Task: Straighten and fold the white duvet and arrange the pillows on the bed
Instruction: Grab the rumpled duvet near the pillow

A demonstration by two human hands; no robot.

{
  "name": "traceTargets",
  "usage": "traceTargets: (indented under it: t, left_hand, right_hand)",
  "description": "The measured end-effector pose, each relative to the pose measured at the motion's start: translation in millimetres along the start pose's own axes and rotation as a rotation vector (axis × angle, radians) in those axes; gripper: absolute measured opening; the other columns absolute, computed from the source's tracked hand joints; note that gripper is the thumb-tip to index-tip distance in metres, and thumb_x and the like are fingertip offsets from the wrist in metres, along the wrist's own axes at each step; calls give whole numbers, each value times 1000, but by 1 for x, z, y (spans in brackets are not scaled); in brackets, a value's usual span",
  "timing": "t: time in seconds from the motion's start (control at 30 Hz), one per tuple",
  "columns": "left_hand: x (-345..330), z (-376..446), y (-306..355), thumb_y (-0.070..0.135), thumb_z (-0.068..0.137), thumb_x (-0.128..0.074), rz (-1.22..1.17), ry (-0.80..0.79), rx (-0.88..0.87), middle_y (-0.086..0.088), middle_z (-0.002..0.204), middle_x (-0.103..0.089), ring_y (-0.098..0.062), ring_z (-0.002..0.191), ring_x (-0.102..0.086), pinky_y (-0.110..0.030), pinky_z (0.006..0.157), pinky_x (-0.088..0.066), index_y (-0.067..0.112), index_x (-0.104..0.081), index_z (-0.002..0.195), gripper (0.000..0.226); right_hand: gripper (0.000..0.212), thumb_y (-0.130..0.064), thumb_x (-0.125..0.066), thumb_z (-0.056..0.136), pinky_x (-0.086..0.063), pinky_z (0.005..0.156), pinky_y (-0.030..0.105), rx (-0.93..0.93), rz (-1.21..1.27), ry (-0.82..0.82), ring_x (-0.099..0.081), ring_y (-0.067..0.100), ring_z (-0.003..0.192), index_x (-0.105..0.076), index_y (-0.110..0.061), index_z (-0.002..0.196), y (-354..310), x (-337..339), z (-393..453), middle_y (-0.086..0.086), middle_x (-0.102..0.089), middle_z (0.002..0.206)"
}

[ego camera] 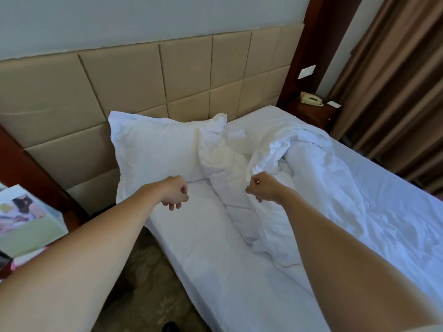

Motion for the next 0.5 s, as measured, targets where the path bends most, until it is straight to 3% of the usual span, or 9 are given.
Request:
traceTargets:
  t: [0.1, 0.27, 0.37, 0.5]
  left_hand:
    - [19, 45, -2, 18, 92, -52, 8, -32, -20, -3, 77, -73, -16, 55, -63, -24, 52, -45, 10, -57, 94, 9]
    - [12, 121, 17, 18, 91, -51, 60, -158, -126, -4, 79, -74, -15, 57, -63, -24, 53, -44, 8, -59, 99, 15]
    - [4, 167, 28, 16, 91, -52, 74, -201, -183, -8, 85, -74, -16, 60, -61, -24, 54, -43, 7, -60, 95, 13]
    - [-4, 232, 42, 18, 91, -55, 108, -182, -251, -7, 92, -63, -23, 80, -56, -28, 64, -43, 15, -55, 82, 10]
  right_hand:
    - [35, -6, -61, 82, -47, 62, 31, -46, 38, 33, -50, 19, 55, -37, -15, 58, -7, -6, 37, 5, -45, 57]
    - [27, -12, -60, 80, -38, 60, 28, -232, 3, 116, -43, 17, 65, -39, -17, 64, 21, -14, 83, 1, -46, 71]
    - [7, -14, -59, 83, -47, 70, 33, -296, 20, 126, -54, 22, 80, -53, -14, 85, 42, -23, 119, 4, -56, 91]
    - [38, -19, -63, 86, -49, 89, 38, -265, 50, 84, -55, 27, 107, -50, -13, 122, 54, -46, 188, 10, -54, 124]
Point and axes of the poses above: each hand's wrist, its own z-axis towards the middle knuckle, its own x-axis out of the back of the hand, y = z × x, the point moved 2 cm from there along z, towards the middle knuckle
